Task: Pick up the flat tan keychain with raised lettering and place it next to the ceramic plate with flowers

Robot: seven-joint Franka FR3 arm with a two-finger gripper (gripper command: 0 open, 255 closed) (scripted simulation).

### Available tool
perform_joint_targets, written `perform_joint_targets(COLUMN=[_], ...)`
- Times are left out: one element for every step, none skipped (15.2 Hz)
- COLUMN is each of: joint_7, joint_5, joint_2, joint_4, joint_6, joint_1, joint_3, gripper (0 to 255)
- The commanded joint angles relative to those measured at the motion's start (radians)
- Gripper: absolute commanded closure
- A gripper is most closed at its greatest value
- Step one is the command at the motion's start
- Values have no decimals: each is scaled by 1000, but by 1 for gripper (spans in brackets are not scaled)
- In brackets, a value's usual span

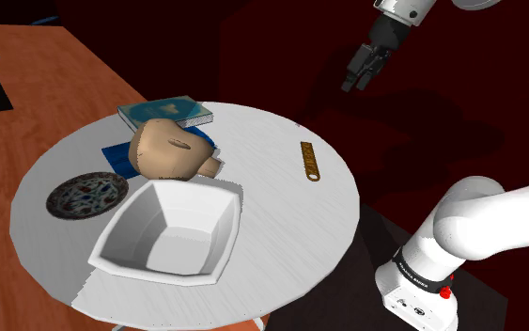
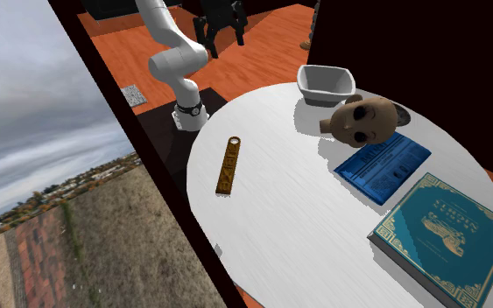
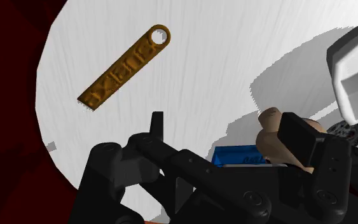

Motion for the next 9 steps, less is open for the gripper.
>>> perform_joint_targets(joint_7=[0,21,43,64,86,108,129,151,173], joint_5=[0,-1,-2,-3,-5,-6,-8,-10,-12], joint_2=[0,17,36,55,75,96,117,140,163], joint_4=[0,-16,-32,-46,-59,-72,-84,-95,-105], joint_6=[0,26,52,78,104,129,155,180,205], joint_1=[0,-10,-20,-30,-40,-50,-60,-69,-79], joint_3=[0,6,12,17,23,28,33,38,42], gripper=[0,0,0,0,0,0,0,0,0])
